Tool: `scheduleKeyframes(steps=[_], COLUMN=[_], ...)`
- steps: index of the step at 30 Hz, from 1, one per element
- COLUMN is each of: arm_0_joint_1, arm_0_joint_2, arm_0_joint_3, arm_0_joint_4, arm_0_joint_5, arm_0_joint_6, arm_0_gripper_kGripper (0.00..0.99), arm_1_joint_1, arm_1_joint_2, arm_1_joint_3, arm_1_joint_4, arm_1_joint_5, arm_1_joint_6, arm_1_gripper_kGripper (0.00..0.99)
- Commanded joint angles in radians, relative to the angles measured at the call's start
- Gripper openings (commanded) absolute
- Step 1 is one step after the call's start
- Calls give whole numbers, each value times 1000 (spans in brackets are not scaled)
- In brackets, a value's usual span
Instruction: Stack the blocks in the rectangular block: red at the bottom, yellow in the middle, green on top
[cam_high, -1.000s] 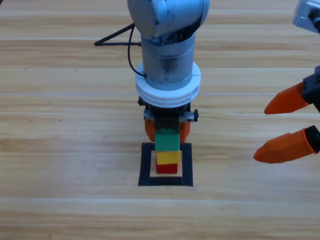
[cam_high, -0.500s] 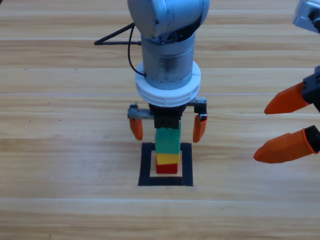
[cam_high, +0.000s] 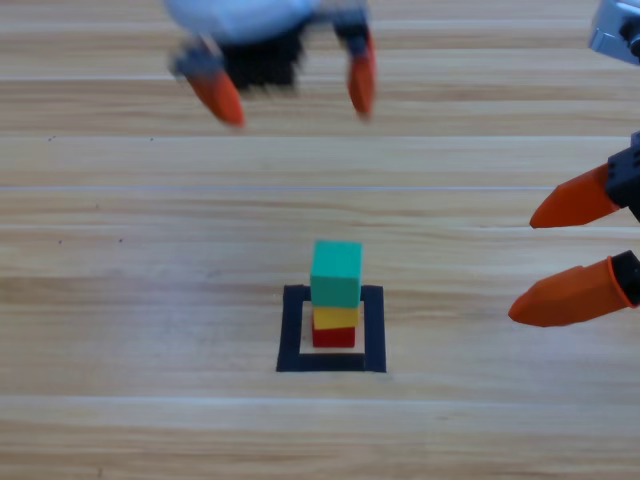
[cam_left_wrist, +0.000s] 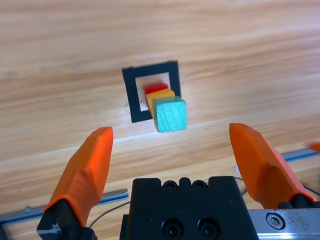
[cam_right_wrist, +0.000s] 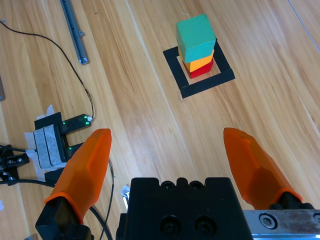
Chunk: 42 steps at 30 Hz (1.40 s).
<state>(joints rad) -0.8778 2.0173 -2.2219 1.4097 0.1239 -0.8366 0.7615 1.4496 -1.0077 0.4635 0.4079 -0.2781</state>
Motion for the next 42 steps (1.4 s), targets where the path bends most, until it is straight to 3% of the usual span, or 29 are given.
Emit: scheduleKeyframes(steps=[1,3,6,13,42], arm_0_joint_1=[63,95,126,126,128], arm_0_joint_2=[-370,-513,-606,-580,-540], arm_0_joint_3=[452,786,1087,1311,1237], arm_0_joint_4=[-218,-454,-672,-919,-923], arm_0_joint_5=[68,62,54,102,83], arm_0_joint_6=[48,73,106,179,206], arm_0_gripper_kGripper=[990,990,990,990,990], arm_1_joint_1=[-17,-17,-17,-17,-17], arm_1_joint_2=[-74,-66,-63,-55,17], arm_1_joint_3=[40,41,43,46,34], arm_1_joint_4=[-52,-56,-56,-57,-69], arm_1_joint_5=[-11,-15,-23,-43,-43], arm_1_joint_6=[19,28,30,31,30], arm_1_gripper_kGripper=[990,990,990,990,990])
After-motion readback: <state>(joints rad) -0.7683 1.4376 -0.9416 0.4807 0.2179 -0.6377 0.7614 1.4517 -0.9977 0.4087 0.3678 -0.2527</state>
